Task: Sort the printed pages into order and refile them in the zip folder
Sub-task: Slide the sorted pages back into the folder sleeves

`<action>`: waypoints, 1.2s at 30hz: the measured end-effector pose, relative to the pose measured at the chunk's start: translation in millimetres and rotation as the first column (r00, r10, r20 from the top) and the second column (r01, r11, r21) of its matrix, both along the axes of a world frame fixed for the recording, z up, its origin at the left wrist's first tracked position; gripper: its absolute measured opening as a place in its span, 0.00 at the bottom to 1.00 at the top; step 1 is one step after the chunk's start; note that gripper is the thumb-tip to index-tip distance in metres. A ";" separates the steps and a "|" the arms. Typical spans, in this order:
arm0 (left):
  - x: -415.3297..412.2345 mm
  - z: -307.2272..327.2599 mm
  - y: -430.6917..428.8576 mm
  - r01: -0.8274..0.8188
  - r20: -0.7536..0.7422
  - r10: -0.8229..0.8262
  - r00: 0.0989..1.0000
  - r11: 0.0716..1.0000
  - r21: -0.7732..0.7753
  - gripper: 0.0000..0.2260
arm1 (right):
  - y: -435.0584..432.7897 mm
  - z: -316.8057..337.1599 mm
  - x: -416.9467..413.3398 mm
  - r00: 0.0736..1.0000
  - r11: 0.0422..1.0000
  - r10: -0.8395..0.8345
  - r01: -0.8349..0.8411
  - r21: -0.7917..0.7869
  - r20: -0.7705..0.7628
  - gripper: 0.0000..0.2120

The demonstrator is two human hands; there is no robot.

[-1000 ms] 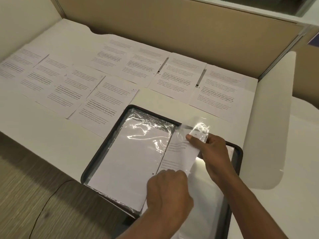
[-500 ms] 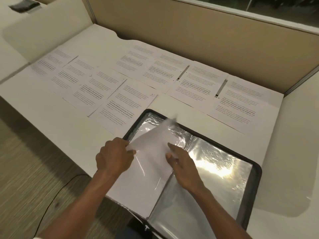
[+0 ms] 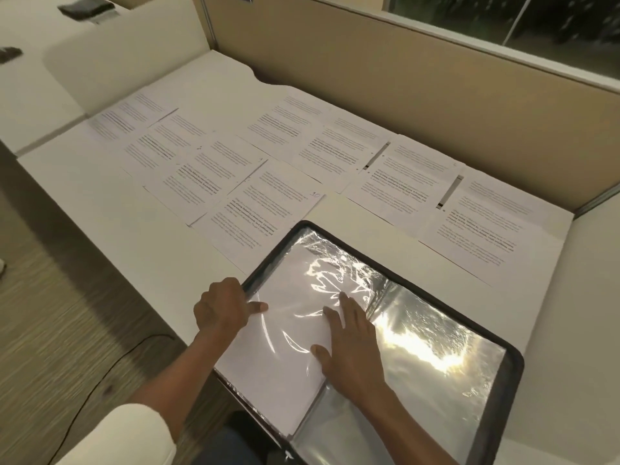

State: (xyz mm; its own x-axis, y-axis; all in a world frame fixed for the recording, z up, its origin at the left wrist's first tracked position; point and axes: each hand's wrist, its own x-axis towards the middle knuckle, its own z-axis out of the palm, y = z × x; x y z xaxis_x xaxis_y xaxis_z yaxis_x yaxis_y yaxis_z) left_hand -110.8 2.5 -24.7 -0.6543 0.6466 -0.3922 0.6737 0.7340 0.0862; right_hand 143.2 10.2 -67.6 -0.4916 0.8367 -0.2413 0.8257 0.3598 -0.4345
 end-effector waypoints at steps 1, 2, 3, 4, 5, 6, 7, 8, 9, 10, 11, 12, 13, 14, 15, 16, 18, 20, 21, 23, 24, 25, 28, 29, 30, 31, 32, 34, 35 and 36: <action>-2.2 -0.8 -0.1 -0.001 0.008 0.001 1.000 1.000 0.006 0.29 | -0.4 -0.9 -0.6 1.000 1.000 -0.001 0.001 0.014 0.009 0.35; -4.0 -1.6 -0.6 -0.002 0.027 0.002 1.000 1.000 0.017 0.27 | -1.4 -2.0 -1.9 1.000 1.000 -0.003 0.002 0.029 0.024 0.35; -5.5 -2.4 -1.5 0.002 0.053 -0.004 0.999 1.000 0.031 0.25 | -2.7 -2.8 -3.4 0.999 0.999 -0.006 0.005 0.045 0.038 0.35; -6.5 -3.2 -2.8 0.016 0.067 -0.019 0.998 0.999 0.046 0.22 | -3.8 -3.2 -5.5 0.999 0.998 -0.014 0.011 0.058 0.051 0.36; -7.5 -4.0 -3.8 0.040 0.060 -0.044 0.997 0.997 0.059 0.19 | -4.3 -3.5 -8.2 0.998 0.997 -0.027 0.022 0.069 0.063 0.36; -8.8 -4.1 -4.8 0.081 0.034 -0.083 0.996 0.994 0.068 0.17 | -3.9 -3.4 -11.2 0.996 0.996 -0.047 0.041 0.085 0.071 0.35; -10.7 -4.4 -5.7 0.139 -0.001 -0.139 0.990 0.988 0.071 0.15 | -2.7 -3.3 -14.5 0.995 0.992 -0.073 0.065 0.112 0.068 0.33; -13.5 -4.8 -6.3 0.207 -0.036 -0.205 0.978 0.976 0.071 0.14 | -1.4 -3.1 -18.3 0.993 0.985 -0.101 0.092 0.145 0.056 0.30; -16.8 -5.3 -7.8 0.277 -0.065 -0.273 0.960 0.959 0.063 0.13 | -0.5 -3.0 -22.1 0.990 0.977 -0.134 0.126 0.171 0.035 0.27; -20.8 -5.6 -9.6 0.339 -0.087 -0.334 0.938 0.939 0.051 0.12 | 0.3 -3.7 -26.4 0.984 0.968 -0.176 0.173 0.183 0.000 0.24; -26.3 -5.7 -10.7 0.397 -0.105 -0.391 0.914 0.917 0.040 0.12 | 1.6 -4.7 -32.0 0.972 0.956 -0.229 0.233 0.180 -0.047 0.21; -32.6 -4.6 -11.9 0.438 -0.106 -0.432 0.895 0.898 0.038 0.12 | 2.3 -5.4 -37.7 0.952 0.939 -0.293 0.304 0.159 -0.090 0.19; -40.0 -3.9 -13.2 0.460 -0.078 -0.456 0.887 0.886 0.055 0.12 | 2.2 -6.0 -44.0 0.927 0.919 -0.356 0.371 0.134 -0.120 0.17; -47.9 -4.3 -14.4 0.463 -0.019 -0.463 0.886 0.882 0.091 0.13 | 2.4 -6.6 -50.6 0.902 0.898 -0.410 0.425 0.117 -0.135 0.15; -55.8 -4.7 -16.4 0.456 0.056 -0.466 0.883 0.880 0.130 0.14 | 2.1 -7.0 -57.6 0.881 0.877 -0.453 0.468 0.109 -0.141 0.13; -64.1 -4.1 -18.7 0.448 0.127 -0.467 0.875 0.881 0.152 0.14 | 1.3 -6.7 -65.1 0.859 0.856 -0.489 0.506 0.101 -0.153 0.12; -82.2 -3.4 -23.9 0.458 0.195 -0.484 0.853 0.874 0.164 0.15 | 0.2 -2.3 -82.6 0.815 0.822 -0.546 0.565 0.063 -0.193 0.09; -104.4 -2.9 -25.4 0.486 0.213 -0.517 0.829 0.855 0.183 0.14 | 0.1 6.4 -104.6 0.781 0.799 -0.584 0.602 0.017 -0.222 0.07; -117.0 -1.5 -23.9 0.494 0.221 -0.530 0.818 0.846 0.202 0.14 | 1.1 10.2 -115.9 0.768 0.790 -0.597 0.613 -0.005 -0.231 0.07; -140.8 2.9 -17.8 0.493 0.234 -0.543 0.806 0.836 0.241 0.14 | 3.4 18.0 -137.6 0.756 0.788 -0.605 0.614 -0.052 -0.249 0.06; -152.4 6.3 -13.7 0.492 0.232 -0.547 0.804 0.832 0.256 0.14 | 5.5 21.5 -148.9 0.754 0.790 -0.604 0.608 -0.074 -0.259 0.06; -163.5 10.1 -9.3 0.493 0.223 -0.552 0.803 0.827 0.272 0.14 | 7.7 25.1 -160.2 0.750 0.792 -0.604 0.603 -0.098 -0.268 0.06; -192.5 19.5 8.2 0.488 0.198 -0.566 0.800 0.807 0.331 0.13 | 17.3 36.6 -191.9 0.777 0.820 -0.571 0.558 -0.128 -0.267 0.04; -201.1 22.1 15.9 0.489 0.191 -0.571 0.799 0.800 0.348 0.13 | 21.4 39.9 -200.8 0.793 0.835 -0.550 0.536 -0.129 -0.263 0.04; -208.8 24.5 24.6 0.485 0.190 -0.572 0.798 0.797 0.361 0.13 | 26.5 42.6 -208.9 0.808 0.850 -0.526 0.511 -0.128 -0.266 0.04; -215.7 27.0 34.3 0.480 0.190 -0.571 0.799 0.795 0.371 0.13 | 32.4 44.9 -216.3 0.824 0.865 -0.501 0.486 -0.125 -0.267 0.04; -221.7 29.3 44.2 0.478 0.188 -0.570 0.800 0.794 0.376 0.13 | 39.1 47.2 -222.8 0.839 0.879 -0.477 0.462 -0.121 -0.260 0.03; -231.8 33.7 66.9 0.482 0.179 -0.573 0.800 0.791 0.377 0.13 | 56.7 48.6 -234.7 0.865 0.899 -0.438 0.425 -0.106 -0.244 0.04; -235.7 36.4 79.0 0.487 0.169 -0.574 0.801 0.790 0.373 0.13 | 67.1 48.5 -239.8 0.874 0.907 -0.422 0.410 -0.100 -0.242 0.05; -239.6 39.1 91.5 0.495 0.159 -0.577 0.801 0.788 0.366 0.13 | 78.6 48.3 -244.9 0.878 0.912 -0.410 0.399 -0.095 -0.248 0.06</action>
